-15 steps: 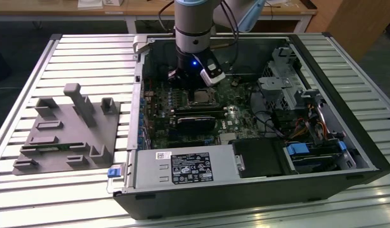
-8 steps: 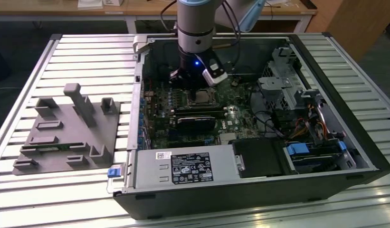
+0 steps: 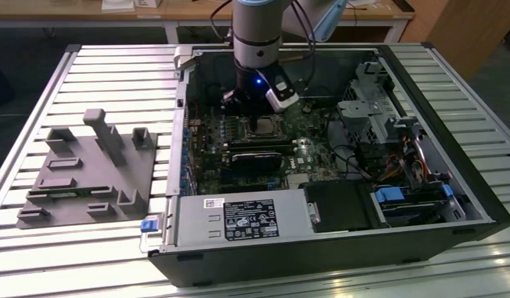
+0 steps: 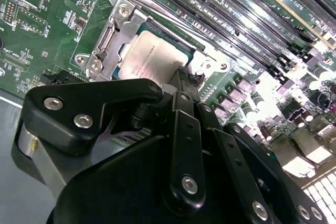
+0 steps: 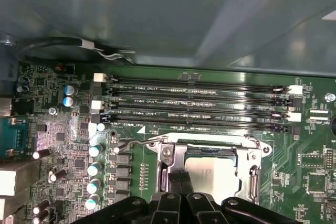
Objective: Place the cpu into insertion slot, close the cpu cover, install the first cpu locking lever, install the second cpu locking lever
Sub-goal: 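Close the cpu cover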
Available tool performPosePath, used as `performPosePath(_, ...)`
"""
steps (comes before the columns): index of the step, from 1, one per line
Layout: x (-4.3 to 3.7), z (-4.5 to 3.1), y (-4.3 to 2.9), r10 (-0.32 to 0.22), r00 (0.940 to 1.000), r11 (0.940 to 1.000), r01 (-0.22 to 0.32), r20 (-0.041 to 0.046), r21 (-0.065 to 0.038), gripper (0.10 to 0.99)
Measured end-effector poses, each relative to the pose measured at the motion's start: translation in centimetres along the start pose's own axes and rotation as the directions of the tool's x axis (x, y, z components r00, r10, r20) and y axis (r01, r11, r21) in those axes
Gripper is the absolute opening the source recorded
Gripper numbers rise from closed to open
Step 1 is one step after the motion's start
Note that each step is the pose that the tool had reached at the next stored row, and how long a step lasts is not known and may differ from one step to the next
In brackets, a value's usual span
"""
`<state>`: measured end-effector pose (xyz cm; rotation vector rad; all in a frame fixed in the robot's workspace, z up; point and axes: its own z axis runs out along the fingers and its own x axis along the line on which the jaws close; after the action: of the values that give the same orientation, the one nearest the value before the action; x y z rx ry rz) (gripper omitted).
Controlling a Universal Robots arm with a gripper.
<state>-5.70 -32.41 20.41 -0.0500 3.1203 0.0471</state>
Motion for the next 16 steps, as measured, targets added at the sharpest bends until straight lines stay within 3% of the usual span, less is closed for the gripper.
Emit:
performPosePath(11,-0.04,-1.85,0.05,0.000,1.0000,1.0000,0.000,0.0036,0.000,0.106)
performPosePath(16,-0.07,-1.94,0.06,0.000,1.0000,1.0000,0.000,0.0042,0.000,0.106)
